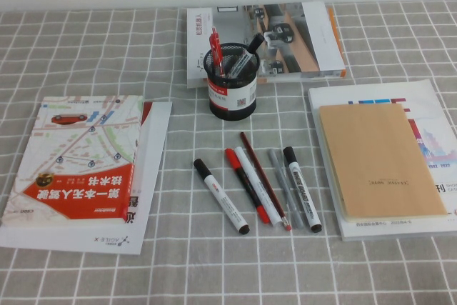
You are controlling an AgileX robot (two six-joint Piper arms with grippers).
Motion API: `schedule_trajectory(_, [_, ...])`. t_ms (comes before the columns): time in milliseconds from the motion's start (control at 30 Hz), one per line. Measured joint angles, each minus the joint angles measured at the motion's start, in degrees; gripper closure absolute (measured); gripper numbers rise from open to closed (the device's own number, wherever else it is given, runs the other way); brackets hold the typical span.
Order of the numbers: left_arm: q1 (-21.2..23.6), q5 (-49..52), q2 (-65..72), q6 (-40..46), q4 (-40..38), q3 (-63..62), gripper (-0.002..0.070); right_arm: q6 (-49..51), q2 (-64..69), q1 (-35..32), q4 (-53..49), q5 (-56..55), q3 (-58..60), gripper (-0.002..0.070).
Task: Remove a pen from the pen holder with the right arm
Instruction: 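Take a marker out of the pen holder and lay it on the table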
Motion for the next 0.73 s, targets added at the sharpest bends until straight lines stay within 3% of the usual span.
schedule_trajectory(733, [0.0, 0.0, 0.0, 0.0, 0.0, 0.0, 0.0678, -0.1, 0.0, 0.0, 2.3, 0.0, 0.0, 0.0689])
